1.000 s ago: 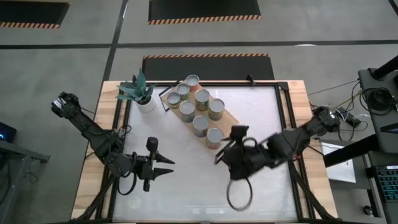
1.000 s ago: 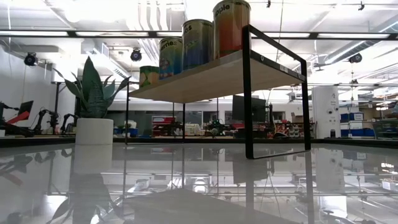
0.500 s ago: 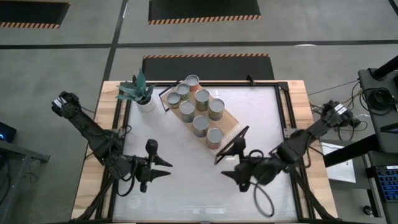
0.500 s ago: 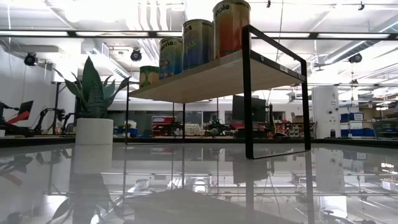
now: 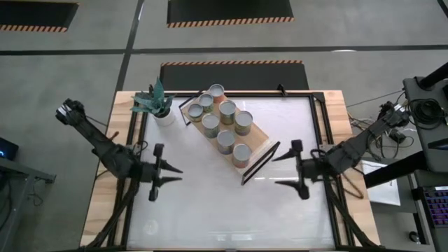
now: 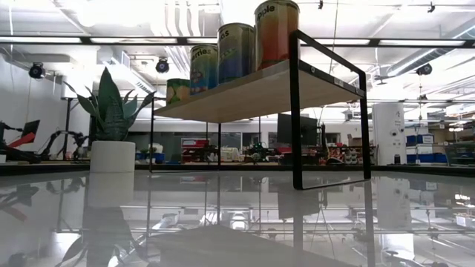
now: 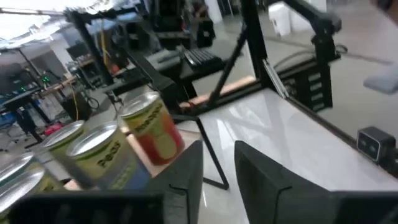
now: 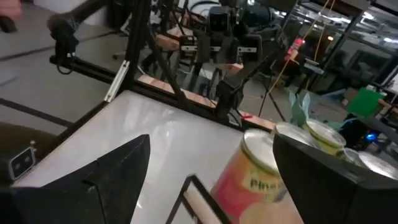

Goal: Pick and place cans onto a shelf
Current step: Return to Home Position

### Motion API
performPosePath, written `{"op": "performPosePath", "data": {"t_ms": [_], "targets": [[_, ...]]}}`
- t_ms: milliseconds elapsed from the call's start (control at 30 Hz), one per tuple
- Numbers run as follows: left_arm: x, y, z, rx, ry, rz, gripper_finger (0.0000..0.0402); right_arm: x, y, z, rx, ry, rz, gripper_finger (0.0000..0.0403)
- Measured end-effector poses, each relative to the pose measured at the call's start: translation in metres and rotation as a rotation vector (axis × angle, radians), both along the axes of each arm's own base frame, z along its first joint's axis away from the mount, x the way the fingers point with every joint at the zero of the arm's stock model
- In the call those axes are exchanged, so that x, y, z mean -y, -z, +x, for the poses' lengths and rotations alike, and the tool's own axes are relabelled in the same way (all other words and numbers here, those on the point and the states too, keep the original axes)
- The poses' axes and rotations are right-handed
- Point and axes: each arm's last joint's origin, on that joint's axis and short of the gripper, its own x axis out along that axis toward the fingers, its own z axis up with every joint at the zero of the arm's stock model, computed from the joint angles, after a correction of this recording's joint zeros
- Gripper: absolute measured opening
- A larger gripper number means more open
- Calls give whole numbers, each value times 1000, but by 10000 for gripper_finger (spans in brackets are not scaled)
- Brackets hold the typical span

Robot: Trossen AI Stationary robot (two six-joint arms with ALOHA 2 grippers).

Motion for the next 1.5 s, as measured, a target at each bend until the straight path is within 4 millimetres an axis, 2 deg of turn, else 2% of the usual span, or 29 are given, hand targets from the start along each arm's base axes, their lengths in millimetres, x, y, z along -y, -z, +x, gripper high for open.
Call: {"op": "performPosePath", "data": {"t_ms": [367, 667, 1033, 1300, 1500], "targets": [[-32, 29, -34, 114, -15, -94, 7, 29, 44, -41, 107, -5, 59, 325], [-47, 46, -50, 181, -34, -107, 0, 50, 71, -70, 274, 11, 121, 325], [-60, 72, -64, 253, -54, -112, 0, 70, 108, -83, 385, 153, 132, 325], [-63, 93, -62, 252, -112, -100, 0, 79, 120, -78, 297, 292, 152, 325], [-64, 95, -62, 232, -134, -138, 0, 82, 126, -76, 244, 334, 144, 325]]}}
